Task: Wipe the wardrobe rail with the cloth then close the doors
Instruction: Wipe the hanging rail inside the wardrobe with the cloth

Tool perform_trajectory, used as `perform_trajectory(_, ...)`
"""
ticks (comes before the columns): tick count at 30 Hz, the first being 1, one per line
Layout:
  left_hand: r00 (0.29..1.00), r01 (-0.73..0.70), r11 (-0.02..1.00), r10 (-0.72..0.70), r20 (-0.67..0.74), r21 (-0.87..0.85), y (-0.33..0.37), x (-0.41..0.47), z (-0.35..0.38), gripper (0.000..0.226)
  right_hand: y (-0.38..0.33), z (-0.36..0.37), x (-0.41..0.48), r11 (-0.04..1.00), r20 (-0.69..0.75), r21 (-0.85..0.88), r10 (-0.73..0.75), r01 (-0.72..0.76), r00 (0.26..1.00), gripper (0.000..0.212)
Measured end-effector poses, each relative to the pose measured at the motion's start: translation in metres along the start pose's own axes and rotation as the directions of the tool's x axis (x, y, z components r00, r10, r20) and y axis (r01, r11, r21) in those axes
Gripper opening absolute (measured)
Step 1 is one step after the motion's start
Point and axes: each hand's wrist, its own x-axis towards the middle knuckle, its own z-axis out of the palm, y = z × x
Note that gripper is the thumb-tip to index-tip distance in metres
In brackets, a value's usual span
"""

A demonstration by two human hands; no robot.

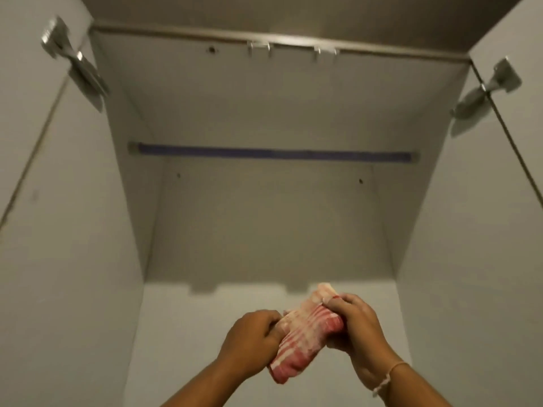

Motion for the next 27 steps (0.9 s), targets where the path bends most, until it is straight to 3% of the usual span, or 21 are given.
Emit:
perform_trajectory(5, 0.942, -0.204, 0.942, 0.263, -0.208, 0.266, 0.010, 0.105, -0.075, 0.039, -0.085, 0.045, 0.082, 0.965, 0.031, 0.200, -0.182, 0.172, 0.983, 0.011)
perform_trajectory(7, 0.852, -0.204, 0.894, 0.363, -0.378, 0.399, 0.010, 0.140, -0.117, 0.033, -0.123, 0.057, 0.105, 0.936, 0.009, 0.246, -0.261, 0.250, 0.965, 0.010)
perform_trajectory(9, 0.712, -0.146, 0.847, 0.449, -0.540, 0.512, 0.008, 0.167, -0.166, 0.028, -0.157, 0.069, 0.124, 0.904, -0.005, 0.269, -0.343, 0.332, 0.939, 0.014)
perform_trajectory(11, 0.606, -0.063, 0.810, 0.495, -0.623, 0.582, 0.007, 0.189, -0.213, 0.029, -0.189, 0.084, 0.139, 0.869, -0.019, 0.276, -0.421, 0.410, 0.907, 0.023)
perform_trajectory(12, 0.586, -0.014, 0.789, 0.504, -0.635, 0.614, 0.007, 0.198, -0.234, 0.030, -0.203, 0.094, 0.145, 0.853, -0.029, 0.281, -0.450, 0.439, 0.893, 0.023)
perform_trajectory(15, 0.578, 0.118, 0.755, 0.476, -0.663, 0.645, 0.001, 0.223, -0.280, 0.030, -0.239, 0.133, 0.161, 0.826, -0.006, 0.303, -0.497, 0.475, 0.868, 0.010)
perform_trajectory(17, 0.598, 0.130, 0.755, 0.458, -0.658, 0.643, -0.010, 0.237, -0.295, 0.032, -0.256, 0.161, 0.176, 0.869, 0.072, 0.259, -0.452, 0.421, 0.889, 0.013)
perform_trajectory(19, 0.636, 0.088, 0.753, 0.462, -0.618, 0.653, -0.022, 0.251, -0.298, 0.032, -0.263, 0.182, 0.189, 0.907, 0.130, 0.059, -0.420, 0.416, 0.898, 0.028)
perform_trajectory(20, 0.665, 0.085, 0.755, 0.443, -0.601, 0.650, -0.027, 0.256, -0.298, 0.032, -0.264, 0.189, 0.194, 0.880, 0.157, -0.130, -0.436, 0.456, 0.886, 0.033)
perform_trajectory(21, 0.701, 0.100, 0.766, 0.398, -0.591, 0.635, -0.031, 0.262, -0.296, 0.032, -0.263, 0.194, 0.198, 0.783, 0.187, -0.344, -0.484, 0.519, 0.855, 0.035)
perform_trajectory(23, 0.742, 0.136, 0.792, 0.316, -0.591, 0.595, -0.038, 0.267, -0.294, 0.032, -0.254, 0.205, 0.198, 0.361, 0.245, -0.707, -0.683, 0.609, 0.688, 0.030)
perform_trajectory(25, 0.729, 0.132, 0.793, 0.329, -0.600, 0.594, -0.046, 0.269, -0.294, 0.034, -0.240, 0.218, 0.196, -0.145, 0.376, -0.839, -0.851, 0.525, 0.367, 0.019)
perform_trajectory(26, 0.719, 0.121, 0.786, 0.351, -0.600, 0.606, -0.049, 0.269, -0.295, 0.035, -0.231, 0.224, 0.193, -0.320, 0.452, -0.834, -0.863, 0.449, 0.226, 0.015)
perform_trajectory(27, 0.711, 0.112, 0.779, 0.371, -0.597, 0.617, -0.051, 0.269, -0.296, 0.036, -0.223, 0.227, 0.192, -0.419, 0.508, -0.820, -0.847, 0.389, 0.159, 0.020)
